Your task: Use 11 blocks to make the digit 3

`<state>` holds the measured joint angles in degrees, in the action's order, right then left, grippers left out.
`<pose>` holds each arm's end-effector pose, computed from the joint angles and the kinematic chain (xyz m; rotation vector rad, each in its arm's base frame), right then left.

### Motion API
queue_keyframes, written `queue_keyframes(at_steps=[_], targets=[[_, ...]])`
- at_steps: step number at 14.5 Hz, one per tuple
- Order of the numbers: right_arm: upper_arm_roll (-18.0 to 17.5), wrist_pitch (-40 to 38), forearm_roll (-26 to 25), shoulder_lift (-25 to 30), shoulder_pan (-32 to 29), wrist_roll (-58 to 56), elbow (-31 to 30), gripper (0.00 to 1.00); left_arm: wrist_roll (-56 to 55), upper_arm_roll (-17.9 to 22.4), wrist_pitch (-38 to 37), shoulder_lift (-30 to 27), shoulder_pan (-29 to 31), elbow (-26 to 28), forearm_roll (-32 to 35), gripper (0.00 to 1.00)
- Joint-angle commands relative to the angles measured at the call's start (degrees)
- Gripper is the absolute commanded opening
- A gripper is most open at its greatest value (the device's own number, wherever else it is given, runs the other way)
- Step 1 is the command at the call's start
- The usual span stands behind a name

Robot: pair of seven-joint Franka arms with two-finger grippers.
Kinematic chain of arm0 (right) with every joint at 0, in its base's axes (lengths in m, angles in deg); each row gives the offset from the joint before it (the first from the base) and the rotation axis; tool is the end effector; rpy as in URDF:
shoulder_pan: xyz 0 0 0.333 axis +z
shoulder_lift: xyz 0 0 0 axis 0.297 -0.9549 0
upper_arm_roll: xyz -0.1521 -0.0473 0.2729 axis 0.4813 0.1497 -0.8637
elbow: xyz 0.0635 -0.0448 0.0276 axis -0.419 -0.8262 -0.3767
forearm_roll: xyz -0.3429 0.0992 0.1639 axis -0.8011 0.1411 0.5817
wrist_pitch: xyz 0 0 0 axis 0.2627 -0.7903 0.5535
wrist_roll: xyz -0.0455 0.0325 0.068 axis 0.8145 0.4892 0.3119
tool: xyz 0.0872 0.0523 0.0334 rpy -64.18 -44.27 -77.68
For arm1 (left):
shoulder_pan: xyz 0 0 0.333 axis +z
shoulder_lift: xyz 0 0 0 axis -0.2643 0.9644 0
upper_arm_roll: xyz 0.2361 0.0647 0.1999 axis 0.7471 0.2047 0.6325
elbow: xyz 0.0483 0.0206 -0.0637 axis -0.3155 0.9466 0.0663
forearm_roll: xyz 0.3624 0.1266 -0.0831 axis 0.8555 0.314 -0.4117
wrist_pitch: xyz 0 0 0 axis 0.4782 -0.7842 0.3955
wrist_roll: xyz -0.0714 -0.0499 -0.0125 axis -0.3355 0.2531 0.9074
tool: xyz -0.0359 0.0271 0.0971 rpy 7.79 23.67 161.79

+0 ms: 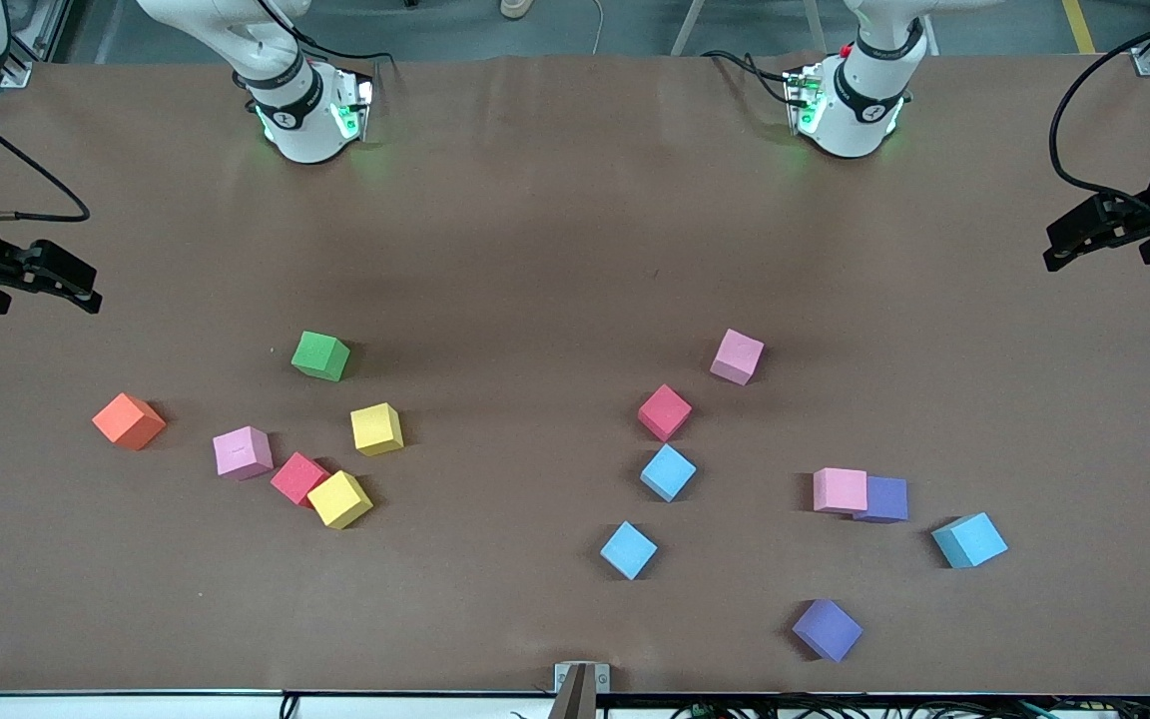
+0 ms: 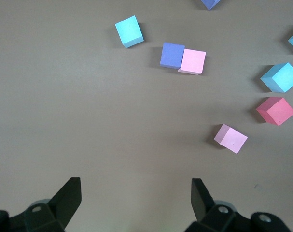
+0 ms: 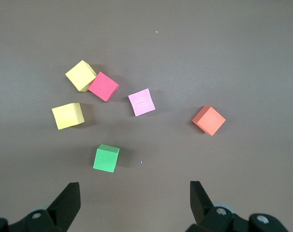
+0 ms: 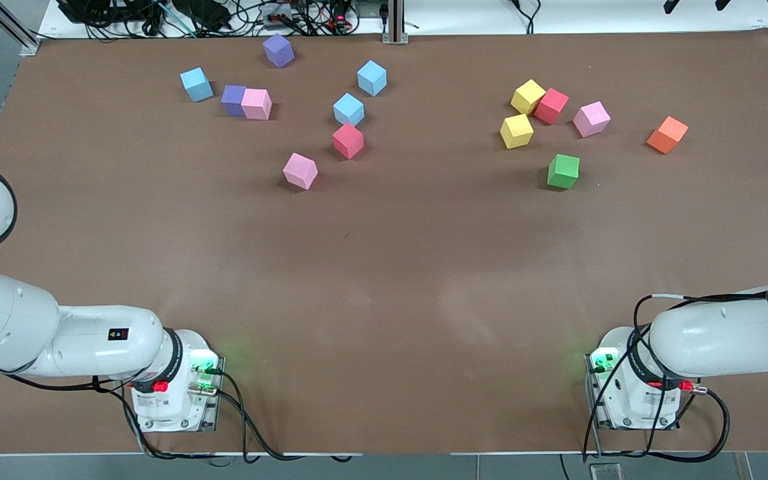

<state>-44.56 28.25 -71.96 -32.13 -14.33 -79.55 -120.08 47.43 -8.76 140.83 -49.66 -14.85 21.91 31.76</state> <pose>0.5720 -0.0105 0.6119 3.1118 0.0120 0.0676 0.5539 -0.0286 0.6443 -3.1093 -0.0643 0.0060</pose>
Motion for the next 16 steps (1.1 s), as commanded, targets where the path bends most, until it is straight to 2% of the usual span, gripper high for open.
queue_keyframes(at_steps=[1,7,11,16], targets=[[-0.02,0.2,-0.61,0.98,0.04,0.14,-1.5,1.0,-0.79,-0.19,-2.06,0.82,-0.12,-0.1,-1.68,1.0],[-0.11,0.29,-0.43,0.11,0.22,0.41,-1.5,1.0,-2.56,-0.9,-2.6,7.58,-6.88,0.08,-2.83,1.0],[-0.11,0.73,-0.26,-5.07,1.62,0.49,-1.5,1.0,-2.29,-0.98,-2.42,12.59,-11.28,0.08,-2.83,1.0],[-0.2,1.16,-0.43,-11.31,7.85,0.67,-1.5,1.0,-2.81,-1.86,1.6,20.33,-16.91,1.74,-2.65,1.0]])
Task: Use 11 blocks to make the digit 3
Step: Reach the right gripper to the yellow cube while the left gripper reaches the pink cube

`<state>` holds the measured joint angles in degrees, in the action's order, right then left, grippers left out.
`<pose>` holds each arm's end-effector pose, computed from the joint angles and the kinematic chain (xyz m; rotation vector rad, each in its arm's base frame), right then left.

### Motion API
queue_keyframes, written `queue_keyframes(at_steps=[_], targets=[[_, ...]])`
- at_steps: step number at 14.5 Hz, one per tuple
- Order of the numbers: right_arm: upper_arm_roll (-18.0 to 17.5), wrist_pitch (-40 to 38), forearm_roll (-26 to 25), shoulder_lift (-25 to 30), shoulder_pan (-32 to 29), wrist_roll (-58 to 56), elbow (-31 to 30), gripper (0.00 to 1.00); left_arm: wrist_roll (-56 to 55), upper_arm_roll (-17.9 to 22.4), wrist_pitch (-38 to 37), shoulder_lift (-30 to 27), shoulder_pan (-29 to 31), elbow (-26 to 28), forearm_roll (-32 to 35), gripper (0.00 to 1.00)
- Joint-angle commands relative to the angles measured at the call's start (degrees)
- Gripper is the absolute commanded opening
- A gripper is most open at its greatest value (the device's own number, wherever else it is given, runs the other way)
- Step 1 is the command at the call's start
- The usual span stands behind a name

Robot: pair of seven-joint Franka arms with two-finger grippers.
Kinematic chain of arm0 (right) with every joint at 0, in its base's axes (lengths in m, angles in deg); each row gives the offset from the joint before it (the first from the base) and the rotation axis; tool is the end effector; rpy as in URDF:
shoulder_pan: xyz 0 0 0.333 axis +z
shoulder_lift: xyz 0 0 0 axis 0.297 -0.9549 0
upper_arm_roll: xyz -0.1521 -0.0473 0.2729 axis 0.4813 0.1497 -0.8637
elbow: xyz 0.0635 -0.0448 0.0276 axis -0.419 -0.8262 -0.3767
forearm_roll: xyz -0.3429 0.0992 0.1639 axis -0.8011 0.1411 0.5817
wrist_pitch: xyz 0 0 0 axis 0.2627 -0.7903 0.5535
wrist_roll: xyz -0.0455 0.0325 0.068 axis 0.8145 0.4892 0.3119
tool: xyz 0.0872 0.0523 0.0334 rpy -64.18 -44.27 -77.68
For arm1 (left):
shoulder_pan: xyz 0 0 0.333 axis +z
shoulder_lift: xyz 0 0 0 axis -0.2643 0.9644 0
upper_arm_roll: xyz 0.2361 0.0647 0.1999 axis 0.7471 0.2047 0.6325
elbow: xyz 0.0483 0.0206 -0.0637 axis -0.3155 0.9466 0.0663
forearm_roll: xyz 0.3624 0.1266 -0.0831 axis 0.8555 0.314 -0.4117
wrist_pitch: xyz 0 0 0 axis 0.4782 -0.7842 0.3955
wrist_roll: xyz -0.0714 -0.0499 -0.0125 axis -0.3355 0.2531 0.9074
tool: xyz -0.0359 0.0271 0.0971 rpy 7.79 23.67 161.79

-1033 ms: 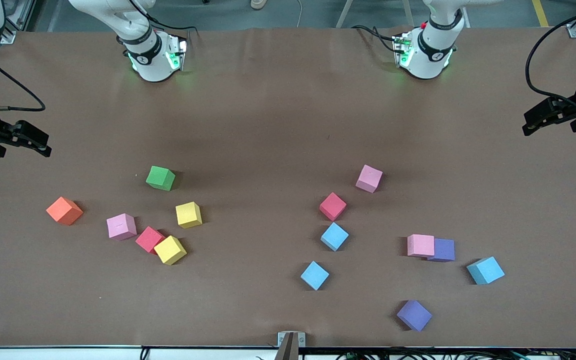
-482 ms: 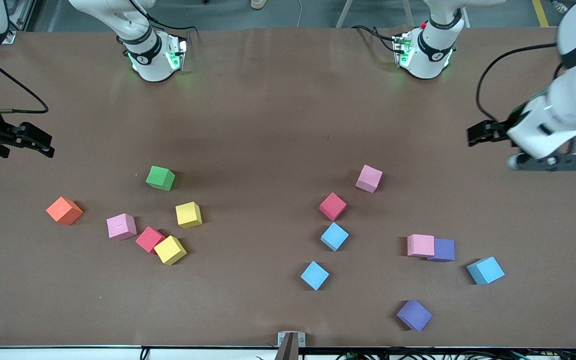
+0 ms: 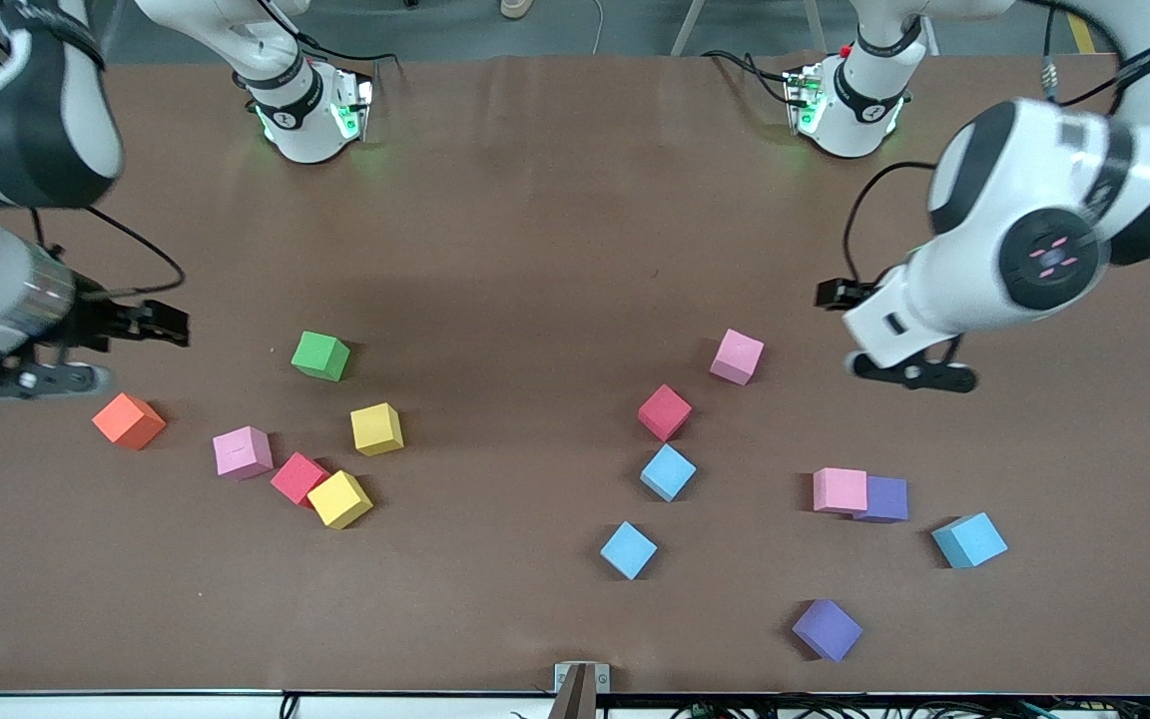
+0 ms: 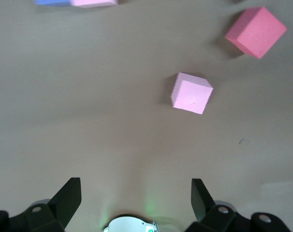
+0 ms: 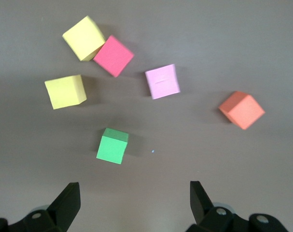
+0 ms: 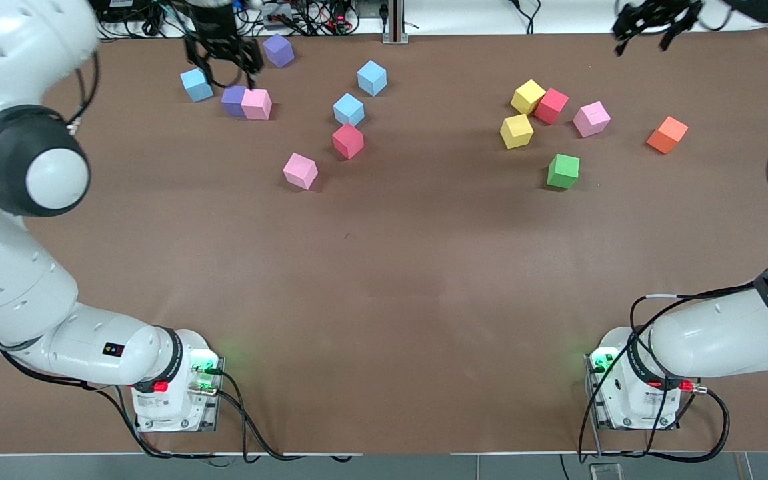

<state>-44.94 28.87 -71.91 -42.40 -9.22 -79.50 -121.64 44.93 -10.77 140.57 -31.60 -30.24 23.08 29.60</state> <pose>0.6084 0.0497 0.4938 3.0864 0.1632 -0.2326 0.5820 -0.2135 0.4487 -3.0297 0.3352 0.5291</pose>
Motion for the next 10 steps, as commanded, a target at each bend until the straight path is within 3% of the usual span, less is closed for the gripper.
queue_keyframes(at_steps=[1,10], targets=[[0.19,0.72,-0.23,-2.71,3.19,0.8,0.07,1.0,-0.4,0.05,3.8,2.8,-1.7,2.15,-0.49,1.0],[0.01,18.99,4.59,-18.01,9.6,5.11,0.15,1.0,-3.56,0.05,15.75,15.27,-6.71,4.45,-0.14,1.0]])
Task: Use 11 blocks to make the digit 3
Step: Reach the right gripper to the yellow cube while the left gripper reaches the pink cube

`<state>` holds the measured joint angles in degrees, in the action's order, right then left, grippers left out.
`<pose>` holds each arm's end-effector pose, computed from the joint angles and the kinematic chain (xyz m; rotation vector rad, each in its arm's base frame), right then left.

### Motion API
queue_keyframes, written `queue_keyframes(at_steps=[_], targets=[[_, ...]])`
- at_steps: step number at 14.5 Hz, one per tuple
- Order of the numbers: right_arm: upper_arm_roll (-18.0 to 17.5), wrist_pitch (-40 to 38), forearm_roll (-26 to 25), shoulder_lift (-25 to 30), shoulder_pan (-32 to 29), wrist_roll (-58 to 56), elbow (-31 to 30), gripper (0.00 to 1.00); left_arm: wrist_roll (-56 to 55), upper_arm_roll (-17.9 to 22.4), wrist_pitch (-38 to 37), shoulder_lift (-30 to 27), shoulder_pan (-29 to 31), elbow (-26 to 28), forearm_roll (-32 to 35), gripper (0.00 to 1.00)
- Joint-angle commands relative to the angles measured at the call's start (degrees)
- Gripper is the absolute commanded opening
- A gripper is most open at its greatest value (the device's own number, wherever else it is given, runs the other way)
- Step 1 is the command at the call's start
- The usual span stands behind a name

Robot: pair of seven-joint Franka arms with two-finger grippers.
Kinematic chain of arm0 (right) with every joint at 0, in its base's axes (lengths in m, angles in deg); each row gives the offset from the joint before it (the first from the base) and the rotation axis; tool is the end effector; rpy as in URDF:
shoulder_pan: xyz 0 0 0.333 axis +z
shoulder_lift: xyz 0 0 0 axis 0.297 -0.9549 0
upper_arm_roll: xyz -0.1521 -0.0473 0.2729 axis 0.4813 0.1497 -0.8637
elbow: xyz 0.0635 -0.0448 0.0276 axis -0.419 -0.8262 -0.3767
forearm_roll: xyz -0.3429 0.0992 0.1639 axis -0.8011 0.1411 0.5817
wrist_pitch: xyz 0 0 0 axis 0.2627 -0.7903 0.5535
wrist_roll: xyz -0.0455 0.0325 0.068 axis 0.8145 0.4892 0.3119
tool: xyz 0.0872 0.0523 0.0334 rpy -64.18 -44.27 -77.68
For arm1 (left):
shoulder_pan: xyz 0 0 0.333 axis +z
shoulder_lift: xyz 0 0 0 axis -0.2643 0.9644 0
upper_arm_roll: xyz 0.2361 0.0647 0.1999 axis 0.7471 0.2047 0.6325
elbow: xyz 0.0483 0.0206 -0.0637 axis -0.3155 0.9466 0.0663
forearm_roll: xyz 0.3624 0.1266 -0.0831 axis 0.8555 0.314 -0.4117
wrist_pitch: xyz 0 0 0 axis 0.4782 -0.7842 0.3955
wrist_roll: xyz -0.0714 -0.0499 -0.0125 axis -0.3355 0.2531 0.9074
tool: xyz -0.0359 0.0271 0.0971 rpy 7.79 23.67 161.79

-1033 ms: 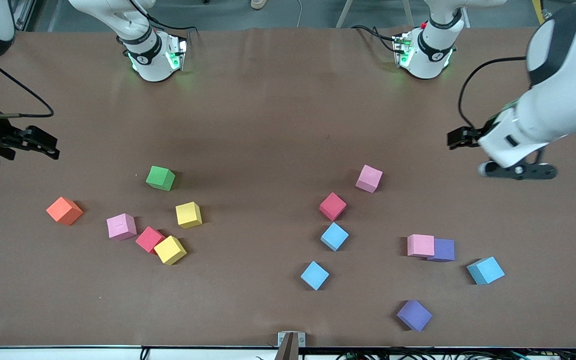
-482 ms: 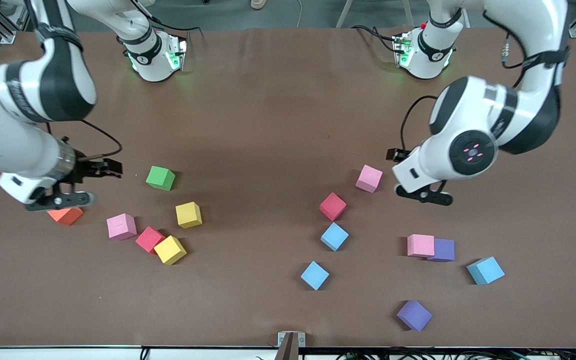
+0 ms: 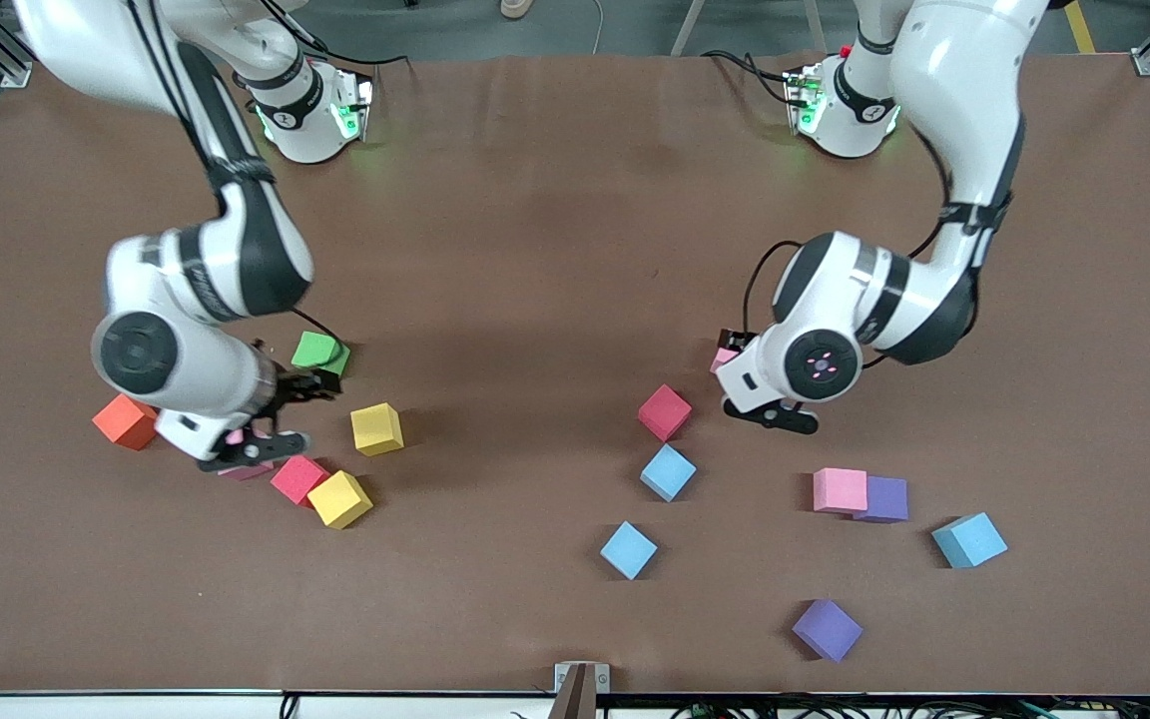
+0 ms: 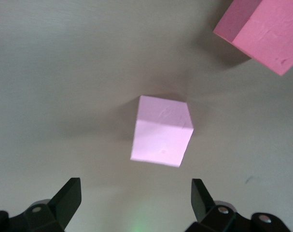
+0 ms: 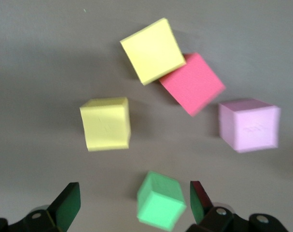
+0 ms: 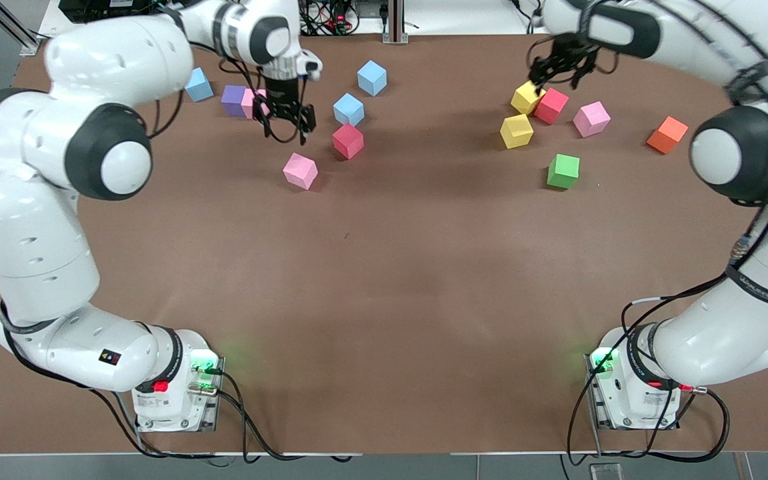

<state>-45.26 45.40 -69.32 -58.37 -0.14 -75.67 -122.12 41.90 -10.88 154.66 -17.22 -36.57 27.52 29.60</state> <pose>0.6445 0.1669 0.3316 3.0890 0.3005 -0.2283 0.5737 -0.2873 0.2674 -2.9671 0.4082 0.6445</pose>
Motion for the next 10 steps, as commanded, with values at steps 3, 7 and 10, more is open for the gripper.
queue_keyframes(at_steps=[3,7,10], targets=[[0.32,5.02,4.22,-5.98,1.67,1.28,2.81,1.0,-2.28,0.17,7.37,3.0,-0.47,1.5,0.03,1.0],[0.32,6.86,4.13,-8.11,1.59,1.19,3.61,1.0,-3.52,0.26,10.29,5.47,-1.52,2.38,0.3,0.99],[0.32,8.63,4.13,-8.89,1.67,1.19,3.35,1.0,-3.43,0.26,10.29,4.51,-2.39,4.93,0.38,0.97]])
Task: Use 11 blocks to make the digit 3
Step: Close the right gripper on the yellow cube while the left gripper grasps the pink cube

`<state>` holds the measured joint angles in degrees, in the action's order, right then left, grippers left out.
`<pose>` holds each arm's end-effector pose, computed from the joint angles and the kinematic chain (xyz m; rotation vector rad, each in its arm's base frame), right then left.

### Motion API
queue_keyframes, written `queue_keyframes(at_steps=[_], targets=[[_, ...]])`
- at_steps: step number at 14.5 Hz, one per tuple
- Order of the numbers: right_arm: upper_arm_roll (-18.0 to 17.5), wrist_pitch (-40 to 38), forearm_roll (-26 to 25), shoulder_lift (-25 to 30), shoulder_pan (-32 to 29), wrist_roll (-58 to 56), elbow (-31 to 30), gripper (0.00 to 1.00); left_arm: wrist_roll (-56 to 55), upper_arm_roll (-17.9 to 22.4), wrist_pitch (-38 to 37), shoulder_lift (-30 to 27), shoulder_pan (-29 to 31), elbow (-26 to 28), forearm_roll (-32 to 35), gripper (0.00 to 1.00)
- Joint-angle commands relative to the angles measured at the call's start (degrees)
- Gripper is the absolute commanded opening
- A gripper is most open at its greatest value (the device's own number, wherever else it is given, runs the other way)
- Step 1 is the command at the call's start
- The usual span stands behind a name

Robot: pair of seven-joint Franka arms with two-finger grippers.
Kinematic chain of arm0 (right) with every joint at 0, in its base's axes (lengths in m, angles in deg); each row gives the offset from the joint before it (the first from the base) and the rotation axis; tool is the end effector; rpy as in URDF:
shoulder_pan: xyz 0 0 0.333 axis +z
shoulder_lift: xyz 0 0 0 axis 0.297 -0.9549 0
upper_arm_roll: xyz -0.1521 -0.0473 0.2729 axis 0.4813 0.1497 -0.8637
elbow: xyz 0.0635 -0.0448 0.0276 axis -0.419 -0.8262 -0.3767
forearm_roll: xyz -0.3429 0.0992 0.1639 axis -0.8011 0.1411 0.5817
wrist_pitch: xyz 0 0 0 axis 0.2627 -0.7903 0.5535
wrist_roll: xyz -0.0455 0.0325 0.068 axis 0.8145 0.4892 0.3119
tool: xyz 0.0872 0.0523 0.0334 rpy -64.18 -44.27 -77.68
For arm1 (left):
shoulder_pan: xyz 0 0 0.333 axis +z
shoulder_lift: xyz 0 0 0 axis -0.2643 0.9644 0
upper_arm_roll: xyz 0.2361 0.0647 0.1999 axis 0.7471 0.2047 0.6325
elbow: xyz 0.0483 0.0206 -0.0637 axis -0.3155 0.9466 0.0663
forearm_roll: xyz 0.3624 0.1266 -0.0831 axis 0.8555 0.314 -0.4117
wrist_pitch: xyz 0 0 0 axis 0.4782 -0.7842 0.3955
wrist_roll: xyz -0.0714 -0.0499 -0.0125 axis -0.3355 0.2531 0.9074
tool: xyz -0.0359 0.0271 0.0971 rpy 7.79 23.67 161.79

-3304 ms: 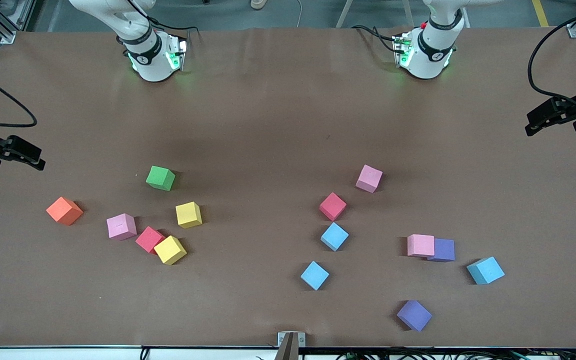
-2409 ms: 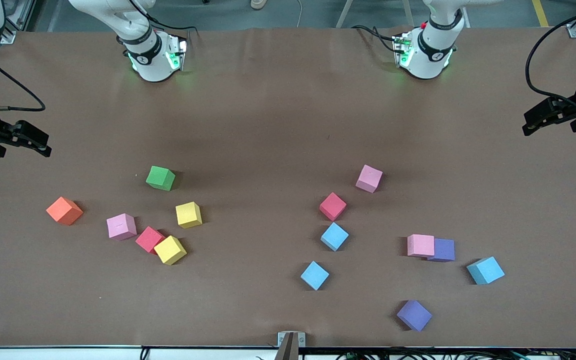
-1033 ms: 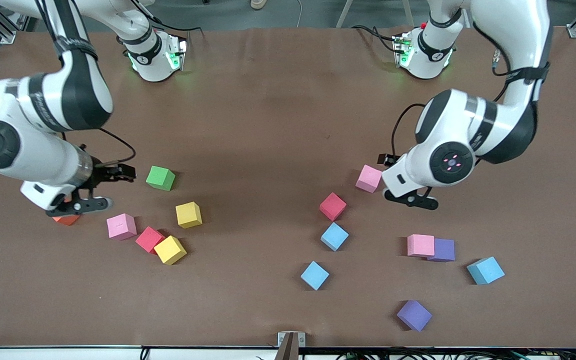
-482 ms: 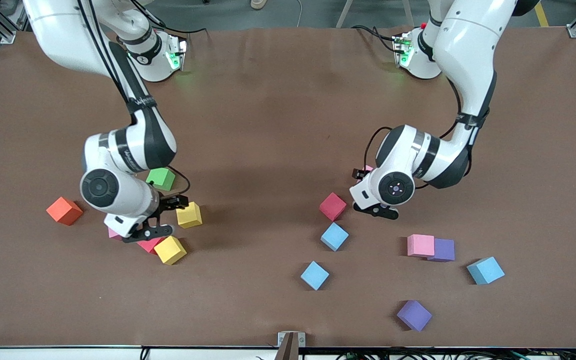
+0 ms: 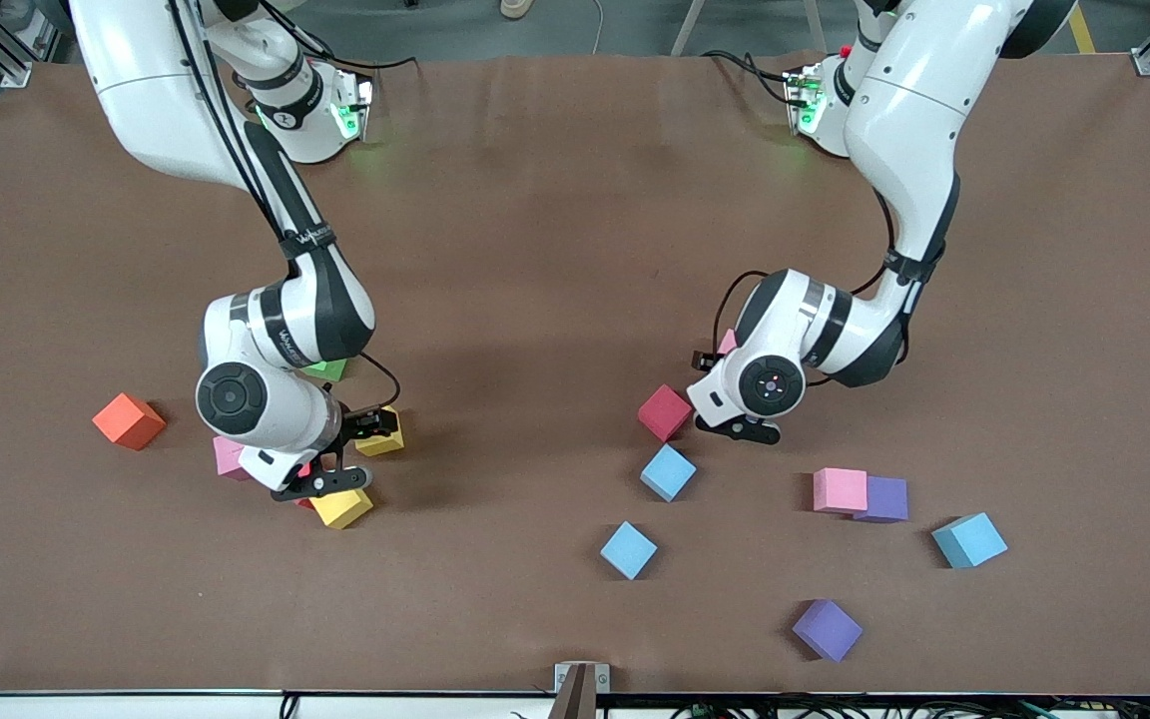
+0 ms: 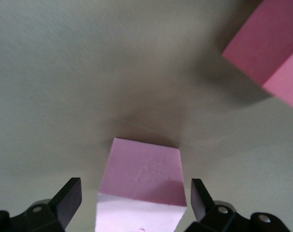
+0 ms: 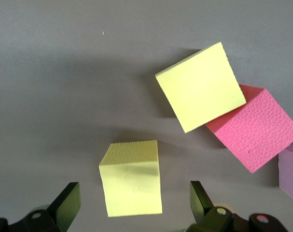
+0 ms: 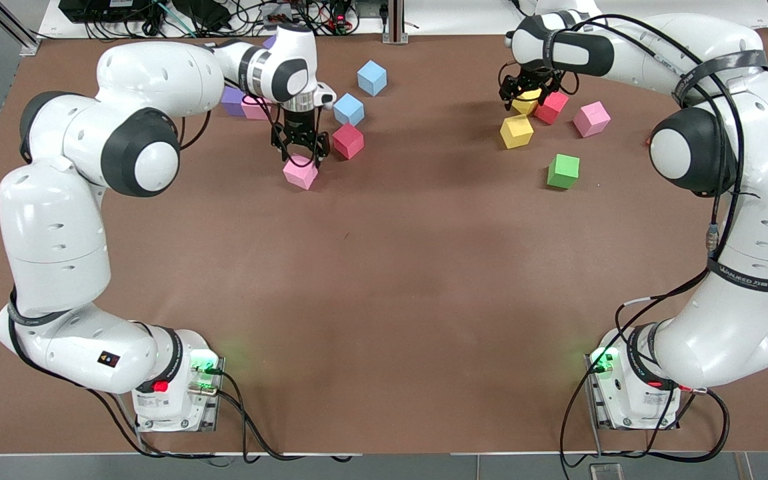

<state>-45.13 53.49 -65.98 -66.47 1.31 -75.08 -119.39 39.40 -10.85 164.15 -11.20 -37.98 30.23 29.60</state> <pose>0.6628 0.1915 0.2673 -3.1097 -0.2772 0.1647 0.5627 -0.3008 0.1882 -2.9752 0.3710 0.6258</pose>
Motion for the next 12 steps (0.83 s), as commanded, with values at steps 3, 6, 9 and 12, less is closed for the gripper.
queue_keyframes(at_steps=[3,6,9,12], targets=[[0.2,0.63,0.88,-1.51,0.3,0.6,0.71,1.0,-0.93,0.23,0.62,-2.56,-1.25,4.06,0.82,0.88],[0.2,2.82,0.79,-2.21,0.22,0.51,0.36,1.0,-0.93,0.23,0.01,-3.27,-0.99,4.68,1.17,0.59],[0.2,2.74,0.88,-3.08,0.3,0.6,0.1,1.0,-5.66,0.23,-0.34,-4.15,-1.16,4.24,1.17,0.27],[0.29,2.47,0.79,-3.62,0.22,0.6,-0.08,1.0,-9.79,-0.03,-1.57,-6.34,-1.68,3.54,1.08,0.25]])
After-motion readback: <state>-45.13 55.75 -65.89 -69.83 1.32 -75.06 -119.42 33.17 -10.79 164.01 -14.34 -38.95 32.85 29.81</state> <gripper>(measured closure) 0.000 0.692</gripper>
